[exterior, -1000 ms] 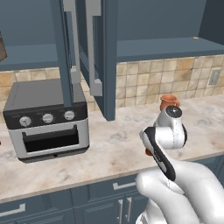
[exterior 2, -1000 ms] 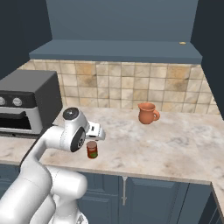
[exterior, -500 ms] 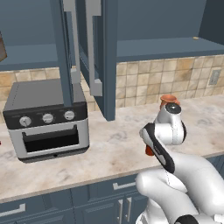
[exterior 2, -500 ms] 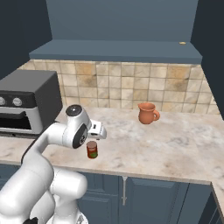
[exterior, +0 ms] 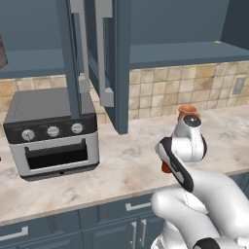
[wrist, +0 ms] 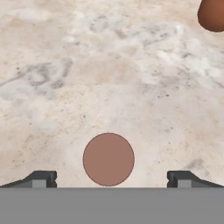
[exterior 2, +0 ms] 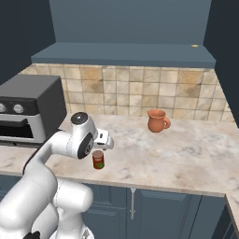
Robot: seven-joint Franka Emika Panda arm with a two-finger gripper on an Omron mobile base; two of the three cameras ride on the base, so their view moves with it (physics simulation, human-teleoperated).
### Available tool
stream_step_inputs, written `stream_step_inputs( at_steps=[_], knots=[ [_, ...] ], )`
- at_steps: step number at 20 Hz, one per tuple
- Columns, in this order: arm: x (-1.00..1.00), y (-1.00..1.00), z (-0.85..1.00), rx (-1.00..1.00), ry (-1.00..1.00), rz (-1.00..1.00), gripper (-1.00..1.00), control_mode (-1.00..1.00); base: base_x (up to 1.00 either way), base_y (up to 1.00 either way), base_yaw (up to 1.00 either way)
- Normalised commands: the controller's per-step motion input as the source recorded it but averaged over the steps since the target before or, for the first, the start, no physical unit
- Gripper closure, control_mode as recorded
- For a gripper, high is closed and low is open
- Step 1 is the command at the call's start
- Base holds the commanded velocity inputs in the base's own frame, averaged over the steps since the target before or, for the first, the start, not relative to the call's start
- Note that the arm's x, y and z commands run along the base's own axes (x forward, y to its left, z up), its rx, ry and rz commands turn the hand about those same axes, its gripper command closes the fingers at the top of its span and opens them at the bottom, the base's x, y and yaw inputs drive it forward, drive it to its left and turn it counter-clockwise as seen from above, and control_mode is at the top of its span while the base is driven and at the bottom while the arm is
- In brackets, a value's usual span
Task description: Pick the boxed food and canned food from the counter and place them in the cabinets closest to them.
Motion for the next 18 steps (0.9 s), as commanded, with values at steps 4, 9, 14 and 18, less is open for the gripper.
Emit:
stream_step_inputs(
  at_steps=[4, 9, 14, 18],
  knots=[
    [-0.01, 0.0, -0.26, 0.0, 0.0, 0.0, -1.0, -1.0, 0.0, 0.0, 0.0],
    [0.0, 0.0, -0.29, 0.0, 0.01, 0.0, -1.0, -1.0, 0.0, 0.0, 0.0],
    [0.12, 0.0, -0.24, 0.0, 0.06, 0.0, -1.0, -1.0, 0.0, 0.0, 0.0],
    [0.01, 0.0, -0.29, 0.0, 0.05, 0.0, -1.0, -1.0, 0.0, 0.0, 0.0]
  ],
)
